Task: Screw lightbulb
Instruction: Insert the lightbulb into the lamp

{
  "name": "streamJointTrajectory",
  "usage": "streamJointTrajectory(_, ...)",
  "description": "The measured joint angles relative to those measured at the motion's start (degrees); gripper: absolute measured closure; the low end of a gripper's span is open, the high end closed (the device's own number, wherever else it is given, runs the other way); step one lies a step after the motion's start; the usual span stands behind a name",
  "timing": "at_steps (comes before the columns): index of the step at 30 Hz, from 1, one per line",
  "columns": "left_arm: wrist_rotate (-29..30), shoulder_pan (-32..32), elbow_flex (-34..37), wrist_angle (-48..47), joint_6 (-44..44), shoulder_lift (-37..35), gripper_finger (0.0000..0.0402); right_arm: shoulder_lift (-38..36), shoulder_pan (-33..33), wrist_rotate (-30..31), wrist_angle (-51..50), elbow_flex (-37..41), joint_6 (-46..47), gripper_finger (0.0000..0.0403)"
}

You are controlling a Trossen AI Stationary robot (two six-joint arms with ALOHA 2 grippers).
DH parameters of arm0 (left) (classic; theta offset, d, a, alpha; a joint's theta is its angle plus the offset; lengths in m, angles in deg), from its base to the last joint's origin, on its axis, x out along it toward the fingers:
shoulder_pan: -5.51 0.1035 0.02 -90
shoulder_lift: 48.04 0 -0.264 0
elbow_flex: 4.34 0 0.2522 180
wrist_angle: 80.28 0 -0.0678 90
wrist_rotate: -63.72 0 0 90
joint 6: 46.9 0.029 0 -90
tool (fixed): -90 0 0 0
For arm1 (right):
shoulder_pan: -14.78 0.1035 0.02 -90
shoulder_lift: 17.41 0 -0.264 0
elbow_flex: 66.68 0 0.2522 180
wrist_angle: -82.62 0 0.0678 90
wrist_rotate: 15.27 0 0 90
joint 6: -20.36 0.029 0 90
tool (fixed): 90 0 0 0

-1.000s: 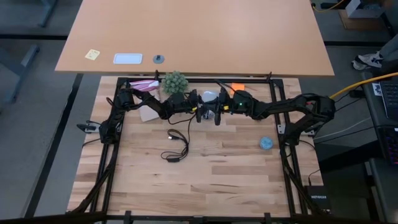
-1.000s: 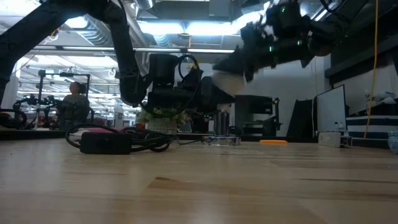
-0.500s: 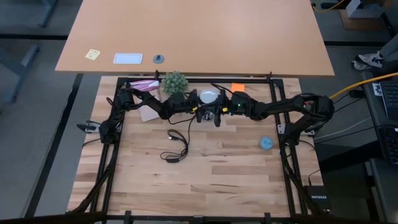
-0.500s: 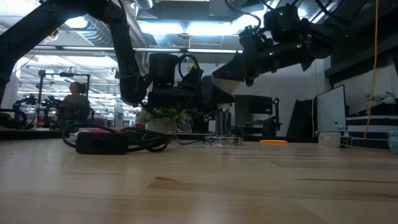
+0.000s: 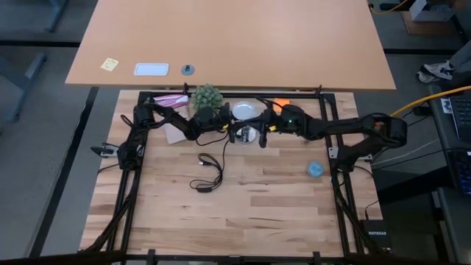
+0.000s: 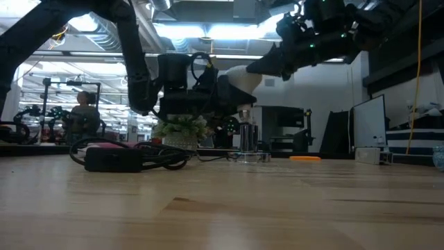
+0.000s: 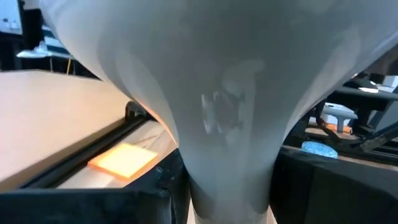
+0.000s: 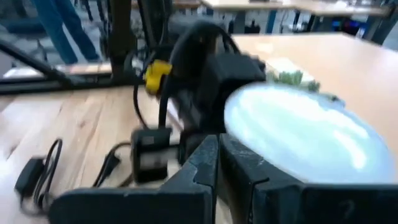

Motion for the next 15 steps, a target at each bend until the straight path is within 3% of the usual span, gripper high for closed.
streamJointTrajectory(6, 0.2, 0.2, 4.1, 0.2, -1.4, -2.6, 0.0258, -2.2, 0.0, -0.4, -9.6, 0.0, 1.3, 0.0379)
streamJointTrajectory(15, 0.4, -3.0, 4.3, -1.3, 0.2, -2.6, 0.0259, 1.4, 0.0, 0.3, -16.6, 0.0, 4.6, 0.0379)
